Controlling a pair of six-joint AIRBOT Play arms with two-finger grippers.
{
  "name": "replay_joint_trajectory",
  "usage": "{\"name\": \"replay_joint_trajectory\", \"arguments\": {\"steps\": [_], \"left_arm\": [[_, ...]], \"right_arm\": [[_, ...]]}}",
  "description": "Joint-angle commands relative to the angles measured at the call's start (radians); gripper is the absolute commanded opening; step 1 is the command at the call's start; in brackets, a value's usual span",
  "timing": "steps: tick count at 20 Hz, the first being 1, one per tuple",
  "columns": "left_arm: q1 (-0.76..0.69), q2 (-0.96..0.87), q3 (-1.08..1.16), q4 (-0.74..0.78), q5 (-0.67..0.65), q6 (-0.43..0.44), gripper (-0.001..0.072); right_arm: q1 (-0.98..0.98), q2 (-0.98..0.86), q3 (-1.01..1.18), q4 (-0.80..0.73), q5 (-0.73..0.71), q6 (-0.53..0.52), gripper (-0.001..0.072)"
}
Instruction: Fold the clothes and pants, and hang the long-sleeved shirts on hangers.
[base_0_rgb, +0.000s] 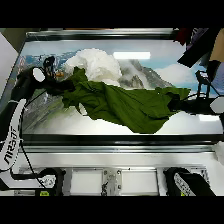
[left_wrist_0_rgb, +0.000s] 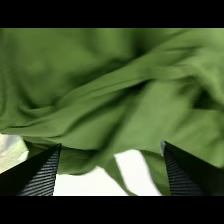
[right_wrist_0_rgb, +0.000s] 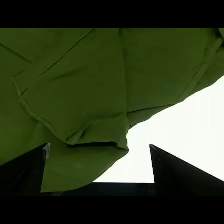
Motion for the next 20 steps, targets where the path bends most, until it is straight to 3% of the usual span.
{"name": "replay_joint_trajectory", "arguments": {"steps": [1, 10, 11, 12, 13, 15, 18, 20], "left_arm": [[0.005, -0.051, -0.053, -0.003, 0.043, 0.032, 0.0663], [-0.135, -0.073, -0.052, 0.011, 0.018, 0.032, 0.0660], [-0.143, -0.073, -0.052, 0.010, 0.026, 0.032, 0.0487], [-0.144, -0.073, -0.052, 0.008, 0.030, 0.031, 0.0178], [-0.144, -0.073, -0.052, -0.003, 0.031, 0.009, 0.0020], [-0.144, -0.055, -0.028, -0.061, -0.003, -0.047, 0.0017], [-0.217, 0.074, 0.091, -0.180, 0.016, 0.002, 0.0017], [-0.335, 0.159, 0.211, -0.193, 0.053, 0.002, 0.0017]], "right_arm": [[0.000, 0.003, -0.029, 0.050, -0.023, 0.001, 0.0684], [0.000, 0.006, -0.029, 0.050, -0.025, 0.000, 0.0684], [0.000, 0.008, -0.028, 0.050, -0.025, 0.000, 0.0684], [0.000, 0.013, -0.028, 0.050, -0.025, 0.000, 0.0685], [0.000, 0.023, -0.026, 0.050, -0.028, 0.000, 0.0685], [-0.010, 0.055, 0.003, 0.039, -0.066, 0.000, 0.0684], [-0.056, 0.112, 0.132, 0.035, -0.161, 0.002, 0.0675], [-0.093, 0.143, 0.231, 0.035, -0.221, 0.024, 0.0570]]}}
